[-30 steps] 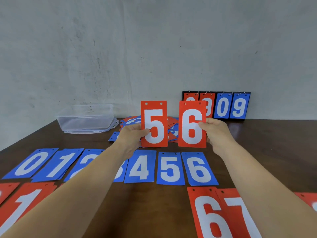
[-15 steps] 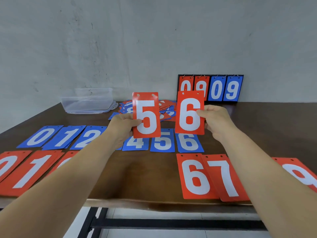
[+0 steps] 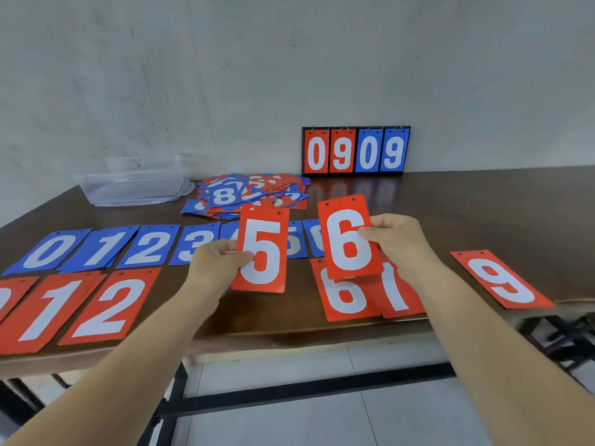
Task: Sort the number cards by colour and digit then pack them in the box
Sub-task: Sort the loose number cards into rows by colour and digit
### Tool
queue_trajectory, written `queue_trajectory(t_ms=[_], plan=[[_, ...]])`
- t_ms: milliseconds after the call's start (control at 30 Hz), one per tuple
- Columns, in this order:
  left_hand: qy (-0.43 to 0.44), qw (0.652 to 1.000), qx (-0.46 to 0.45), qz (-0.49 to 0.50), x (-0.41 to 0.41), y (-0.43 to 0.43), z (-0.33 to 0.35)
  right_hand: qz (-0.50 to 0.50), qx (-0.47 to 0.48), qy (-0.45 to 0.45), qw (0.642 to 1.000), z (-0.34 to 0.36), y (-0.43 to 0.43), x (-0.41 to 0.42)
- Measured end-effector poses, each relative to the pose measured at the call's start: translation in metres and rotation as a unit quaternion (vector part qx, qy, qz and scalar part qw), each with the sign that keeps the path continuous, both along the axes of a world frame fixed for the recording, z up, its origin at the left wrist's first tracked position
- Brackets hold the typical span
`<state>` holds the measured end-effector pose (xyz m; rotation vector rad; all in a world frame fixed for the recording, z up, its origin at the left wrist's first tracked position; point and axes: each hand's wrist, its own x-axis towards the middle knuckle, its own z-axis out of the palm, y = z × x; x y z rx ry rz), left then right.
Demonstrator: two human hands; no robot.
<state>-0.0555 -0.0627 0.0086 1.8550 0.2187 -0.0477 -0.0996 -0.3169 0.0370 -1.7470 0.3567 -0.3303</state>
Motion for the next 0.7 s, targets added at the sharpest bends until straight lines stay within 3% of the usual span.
queue_trajectory(t_ms=[133, 233, 467, 700], plan=[[-0.039, 0.999, 0.037, -0.001, -0.022, -0.007, -0.013, -0.01, -0.047, 0.01, 0.999, -0.017, 0.01, -0.014], [-0.057, 0.993, 0.108, -0.002, -0.03, -0.011, -0.024, -0.04, -0.142, 0.018, 0.989, -0.03, 0.016, -0.015], [-0.093, 0.956, 0.275, 0.048, -0.04, -0.022, -0.039, -0.068, -0.417, 0.06, 0.904, -0.057, 0.037, -0.025], [-0.109, 0.921, 0.37, 0.043, -0.045, -0.025, -0.042, -0.083, -0.525, 0.052, 0.846, -0.06, 0.044, -0.036]])
